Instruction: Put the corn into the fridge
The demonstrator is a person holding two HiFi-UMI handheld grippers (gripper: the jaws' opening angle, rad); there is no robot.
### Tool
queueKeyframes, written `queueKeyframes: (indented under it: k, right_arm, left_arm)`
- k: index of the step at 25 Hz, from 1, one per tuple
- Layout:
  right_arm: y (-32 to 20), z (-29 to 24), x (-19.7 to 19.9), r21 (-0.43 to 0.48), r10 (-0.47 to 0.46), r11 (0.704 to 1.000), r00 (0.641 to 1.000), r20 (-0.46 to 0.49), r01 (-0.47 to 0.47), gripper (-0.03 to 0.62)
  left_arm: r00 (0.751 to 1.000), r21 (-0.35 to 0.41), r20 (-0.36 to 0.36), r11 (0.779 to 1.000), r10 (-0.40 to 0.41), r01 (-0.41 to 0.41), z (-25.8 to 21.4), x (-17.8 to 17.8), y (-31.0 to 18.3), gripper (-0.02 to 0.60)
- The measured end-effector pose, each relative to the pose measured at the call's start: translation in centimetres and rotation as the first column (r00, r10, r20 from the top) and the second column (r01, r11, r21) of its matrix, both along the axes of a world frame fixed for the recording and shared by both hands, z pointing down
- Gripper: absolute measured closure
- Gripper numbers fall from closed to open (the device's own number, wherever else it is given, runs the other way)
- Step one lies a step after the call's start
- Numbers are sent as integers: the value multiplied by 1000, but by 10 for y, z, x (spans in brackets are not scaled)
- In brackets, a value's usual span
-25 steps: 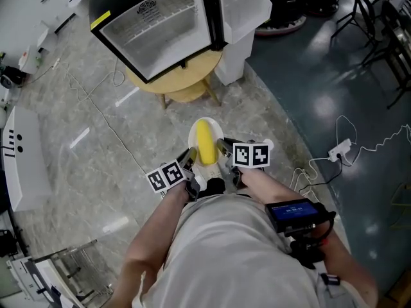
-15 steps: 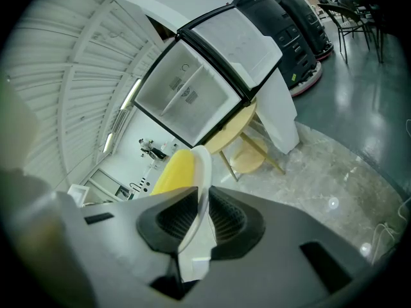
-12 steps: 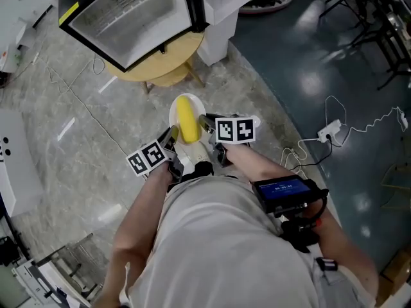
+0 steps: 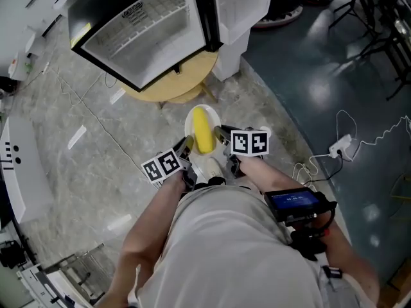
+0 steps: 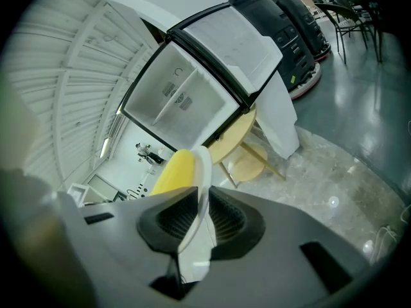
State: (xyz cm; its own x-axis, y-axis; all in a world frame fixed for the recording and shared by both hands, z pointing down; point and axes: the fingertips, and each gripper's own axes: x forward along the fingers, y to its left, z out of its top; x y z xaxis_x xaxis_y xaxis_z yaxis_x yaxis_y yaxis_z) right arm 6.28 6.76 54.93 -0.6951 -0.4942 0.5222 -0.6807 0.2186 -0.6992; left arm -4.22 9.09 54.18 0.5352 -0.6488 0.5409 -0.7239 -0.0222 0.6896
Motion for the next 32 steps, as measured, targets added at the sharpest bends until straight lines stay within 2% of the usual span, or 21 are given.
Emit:
queueKeyframes:
  k: [8, 24, 32]
  right_arm:
    - [-36, -1, -6, 2, 25, 1000, 1000, -1, -25, 540]
    - [-104, 2, -43, 6, 47, 999, 998, -30, -47, 540]
    - [-131, -2, -59, 13, 35, 999, 998, -47, -34, 540]
  left_arm:
    - [1000, 2, -5, 1000, 21, -21, -2, -7, -39, 537]
    - [999, 2, -31, 999, 33, -33, 4, -45, -110, 537]
    - [999, 10, -46, 1000, 11, -10, 2, -61, -133, 537]
